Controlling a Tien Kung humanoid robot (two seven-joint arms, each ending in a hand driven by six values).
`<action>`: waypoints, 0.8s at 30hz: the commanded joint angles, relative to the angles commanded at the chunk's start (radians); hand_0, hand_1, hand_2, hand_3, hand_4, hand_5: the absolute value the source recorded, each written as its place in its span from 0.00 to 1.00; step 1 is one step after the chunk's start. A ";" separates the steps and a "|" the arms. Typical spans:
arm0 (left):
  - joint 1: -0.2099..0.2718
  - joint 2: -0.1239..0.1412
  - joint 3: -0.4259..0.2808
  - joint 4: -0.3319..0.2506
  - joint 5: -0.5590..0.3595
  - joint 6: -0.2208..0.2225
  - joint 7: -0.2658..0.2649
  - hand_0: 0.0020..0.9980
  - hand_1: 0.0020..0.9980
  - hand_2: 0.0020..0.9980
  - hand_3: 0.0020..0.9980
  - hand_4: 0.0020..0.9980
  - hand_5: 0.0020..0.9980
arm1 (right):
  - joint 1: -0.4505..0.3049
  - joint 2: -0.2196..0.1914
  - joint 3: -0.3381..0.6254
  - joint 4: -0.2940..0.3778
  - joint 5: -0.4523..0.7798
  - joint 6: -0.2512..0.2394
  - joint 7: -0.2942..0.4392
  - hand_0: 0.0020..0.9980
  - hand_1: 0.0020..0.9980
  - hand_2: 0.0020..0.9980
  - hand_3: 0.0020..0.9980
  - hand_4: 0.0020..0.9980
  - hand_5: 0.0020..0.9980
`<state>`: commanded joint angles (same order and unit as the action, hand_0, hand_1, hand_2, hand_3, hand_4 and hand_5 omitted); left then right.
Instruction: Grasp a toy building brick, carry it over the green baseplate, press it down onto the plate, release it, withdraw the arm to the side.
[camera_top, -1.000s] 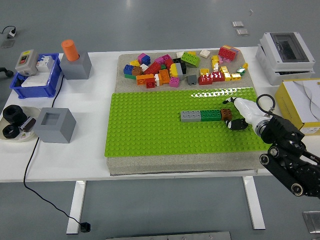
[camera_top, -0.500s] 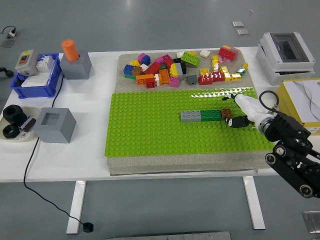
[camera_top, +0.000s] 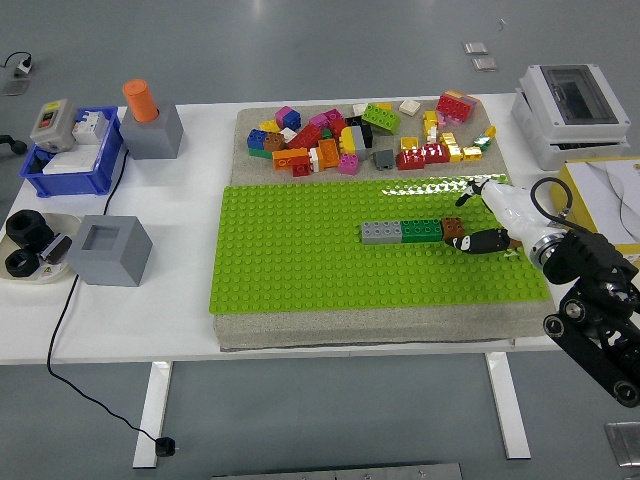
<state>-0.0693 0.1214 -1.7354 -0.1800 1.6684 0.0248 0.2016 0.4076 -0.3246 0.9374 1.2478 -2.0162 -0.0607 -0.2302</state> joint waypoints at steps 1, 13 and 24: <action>0.000 0.000 0.000 0.000 0.001 0.000 0.000 0.66 0.64 0.60 0.62 0.69 0.24 | 0.001 0.001 0.000 -0.002 0.000 -0.001 0.001 0.82 0.86 0.92 0.60 0.88 0.44; -0.005 -0.001 -0.007 0.000 0.008 -0.001 -0.004 0.66 0.64 0.60 0.62 0.69 0.24 | 0.013 0.015 -0.005 -0.052 0.009 -0.003 0.010 0.82 0.86 0.92 0.61 0.87 0.44; -0.007 -0.003 -0.007 0.000 0.008 -0.001 -0.004 0.66 0.64 0.60 0.62 0.69 0.24 | 0.009 0.026 -0.022 -0.094 0.018 0.000 0.014 0.81 0.86 0.92 0.60 0.87 0.45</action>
<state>-0.0767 0.1187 -1.7424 -0.1800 1.6762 0.0243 0.1973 0.4169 -0.2990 0.9153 1.1539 -1.9985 -0.0603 -0.2165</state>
